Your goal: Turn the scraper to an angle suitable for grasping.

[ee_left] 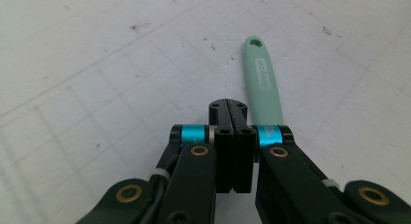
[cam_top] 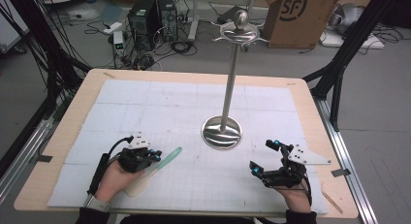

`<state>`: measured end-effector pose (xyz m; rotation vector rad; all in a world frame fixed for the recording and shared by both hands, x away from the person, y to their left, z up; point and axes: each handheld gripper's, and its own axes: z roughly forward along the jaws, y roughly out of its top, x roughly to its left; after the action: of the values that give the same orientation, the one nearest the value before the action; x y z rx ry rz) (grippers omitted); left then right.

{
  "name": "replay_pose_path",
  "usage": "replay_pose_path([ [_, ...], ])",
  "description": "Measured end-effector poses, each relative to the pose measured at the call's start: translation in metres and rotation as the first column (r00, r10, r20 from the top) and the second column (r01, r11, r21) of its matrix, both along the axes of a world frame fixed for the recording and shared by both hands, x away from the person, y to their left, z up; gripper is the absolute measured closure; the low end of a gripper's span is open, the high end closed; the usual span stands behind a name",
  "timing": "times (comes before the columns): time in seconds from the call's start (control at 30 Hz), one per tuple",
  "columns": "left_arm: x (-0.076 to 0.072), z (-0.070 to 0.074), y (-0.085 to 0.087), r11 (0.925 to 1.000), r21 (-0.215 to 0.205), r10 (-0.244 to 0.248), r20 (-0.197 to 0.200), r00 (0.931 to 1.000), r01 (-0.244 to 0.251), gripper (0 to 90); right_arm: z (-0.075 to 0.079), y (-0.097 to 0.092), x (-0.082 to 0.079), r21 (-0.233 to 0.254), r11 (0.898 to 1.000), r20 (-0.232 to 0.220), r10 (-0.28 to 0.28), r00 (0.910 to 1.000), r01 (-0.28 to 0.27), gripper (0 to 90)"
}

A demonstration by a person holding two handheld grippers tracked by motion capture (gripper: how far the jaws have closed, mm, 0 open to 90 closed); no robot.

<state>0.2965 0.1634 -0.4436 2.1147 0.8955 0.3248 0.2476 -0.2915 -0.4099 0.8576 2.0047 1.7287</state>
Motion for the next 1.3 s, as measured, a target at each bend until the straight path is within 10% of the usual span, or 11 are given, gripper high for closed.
replay_pose_path([
  [0.7,-0.020,-0.002,-0.031,0.9743,0.006,-0.225,0.017,0.9742,0.225,89.7,0.000,0.002,0.000,-0.008,1.000,-0.004,0.005,1.0000,-0.005,0.3],
  [0.87,-0.022,0.002,-0.027,0.9657,-0.059,-0.252,0.017,0.9675,0.253,89.6,0.000,0.000,0.000,-0.004,1.000,-0.001,0.002,1.0000,-0.002,0.4],
  [1.2,-0.039,0.024,0.010,0.9572,-0.199,-0.178,0.170,0.9694,0.210,72.6,-0.001,0.000,0.000,-0.005,1.000,0.000,0.001,1.0000,-0.001,0.3],
  [1.3,-0.046,0.031,0.033,0.9430,-0.271,-0.123,0.258,0.9584,0.194,66.4,-0.001,0.001,0.000,-0.007,1.000,-0.004,0.001,1.0000,-0.001,0.3],
])
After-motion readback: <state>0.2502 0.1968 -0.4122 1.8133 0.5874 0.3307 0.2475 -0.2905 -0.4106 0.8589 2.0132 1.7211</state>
